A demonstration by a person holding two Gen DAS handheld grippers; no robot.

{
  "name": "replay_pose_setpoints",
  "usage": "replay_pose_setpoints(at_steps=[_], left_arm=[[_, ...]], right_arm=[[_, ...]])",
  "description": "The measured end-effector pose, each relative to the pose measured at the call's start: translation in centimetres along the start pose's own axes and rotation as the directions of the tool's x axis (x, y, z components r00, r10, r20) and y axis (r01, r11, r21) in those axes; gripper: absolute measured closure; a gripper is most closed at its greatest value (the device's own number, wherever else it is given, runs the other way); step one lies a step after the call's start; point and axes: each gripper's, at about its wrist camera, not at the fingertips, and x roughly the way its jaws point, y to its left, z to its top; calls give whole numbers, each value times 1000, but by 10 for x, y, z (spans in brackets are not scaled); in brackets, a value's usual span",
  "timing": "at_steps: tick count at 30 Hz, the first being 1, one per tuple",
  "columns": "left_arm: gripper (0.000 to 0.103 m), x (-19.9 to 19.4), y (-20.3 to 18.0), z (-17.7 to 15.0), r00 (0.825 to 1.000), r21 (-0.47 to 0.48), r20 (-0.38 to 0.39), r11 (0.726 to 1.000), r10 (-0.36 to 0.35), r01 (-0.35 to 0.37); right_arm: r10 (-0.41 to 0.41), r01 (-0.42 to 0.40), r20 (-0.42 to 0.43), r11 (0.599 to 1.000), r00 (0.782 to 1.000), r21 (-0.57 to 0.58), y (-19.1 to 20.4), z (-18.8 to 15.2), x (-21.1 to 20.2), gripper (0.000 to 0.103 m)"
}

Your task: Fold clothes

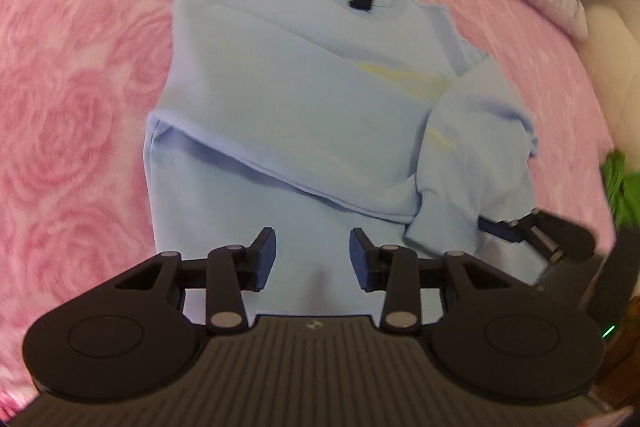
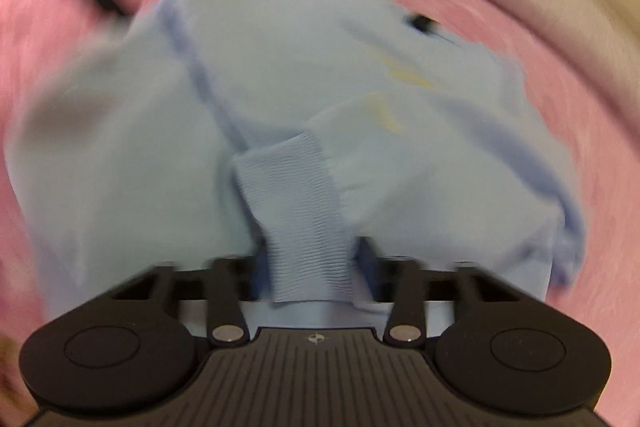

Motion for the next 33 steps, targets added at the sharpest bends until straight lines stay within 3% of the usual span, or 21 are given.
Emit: replay_pose_setpoints(at_steps=[2, 3, 5, 7, 9, 10, 11, 12, 13, 14, 15, 17, 20, 22, 24, 25, 26, 27, 28, 31, 33], left_arm=[[69, 0, -7, 1, 1000, 42, -4, 999, 11, -11], [69, 0, -12, 1, 1000, 64, -5, 998, 12, -12], [69, 1, -23, 0, 1000, 125, -6, 992, 13, -12], [69, 2, -38, -3, 1000, 191, -7, 982, 9, -8], [69, 8, -52, -4, 1000, 244, -8, 970, 0, 2], [69, 11, -59, -4, 1000, 270, -8, 963, -5, 7], [69, 15, -66, -4, 1000, 293, -10, 956, -10, 13], [69, 21, -74, -3, 1000, 312, -13, 950, -16, 19], [69, 27, -81, -2, 1000, 336, -13, 942, -24, 27], [68, 34, -90, -2, 999, 365, -12, 930, -30, 33], [68, 41, -98, -2, 999, 396, -10, 918, -35, 36], [67, 56, -116, -3, 999, 473, -3, 880, -34, 31], [63, 82, -142, -7, 1000, 600, 16, 800, -21, 7], [56, 100, -156, -14, 1000, 683, 13, 730, 4, -12], [55, 116, -168, -25, 1000, 764, -5, 646, 30, -15], [54, 119, -169, -28, 999, 781, 4, 624, 33, -24], [58, 121, -167, -28, 999, 787, 22, 616, 32, -37], [84, 122, -165, -29, 999, 793, 40, 607, 30, -50], [98, 120, -159, -24, 999, 773, 48, 633, 22, -51], [99, 85, -122, 11, 987, 583, 162, 808, -7, -90], [100, 46, -83, 35, 954, 442, 296, 879, 46, -180]], right_arm=[[60, -71, 61, 977, 996, 203, -38, -2, -28, 102], [78, -107, 106, 948, 991, 300, -57, -5, -44, 102], [8, -88, 175, 884, 985, 458, -100, -16, -78, 101], [-91, -81, 235, 770, 968, 632, -150, -39, -110, 101], [-266, -26, 235, 607, 935, 794, -199, -66, -142, 102], [-392, 61, 141, 460, 909, 886, -223, -86, -157, 97], [-463, 119, 44, 316, 885, 941, -244, -106, -168, 87], [-515, 195, -74, 185, 854, 963, -259, -123, -176, 86], [-541, 264, -177, 88, 822, 960, -268, -139, -182, 71], [-556, 328, -278, -9, 784, 944, -277, -154, -189, 66], [-549, 328, -283, -16, 786, 944, -276, -163, -190, 64], [-534, 320, -279, -16, 798, 947, -272, -179, -192, 41], [-430, 326, -279, 40, 859, 944, -248, -184, -169, 38], [-343, 321, -280, 66, 896, 945, -219, -192, -153, 37], [-266, 299, -270, 74, 925, 951, -199, -194, -136, 35], [-226, 287, -264, 77, 938, 955, -190, -194, -127, 35], [-199, 282, -261, 80, 945, 956, -183, -193, -120, 34], [-173, 276, -259, 83, 950, 958, -177, -191, -114, 34], [-148, 271, -256, 91, 955, 958, -171, -190, -109, 34], [-121, 258, -243, 128, 962, 958, -160, -181, -107, 34], [-114, 254, -238, 154, 964, 955, -157, -174, -109, 33]])
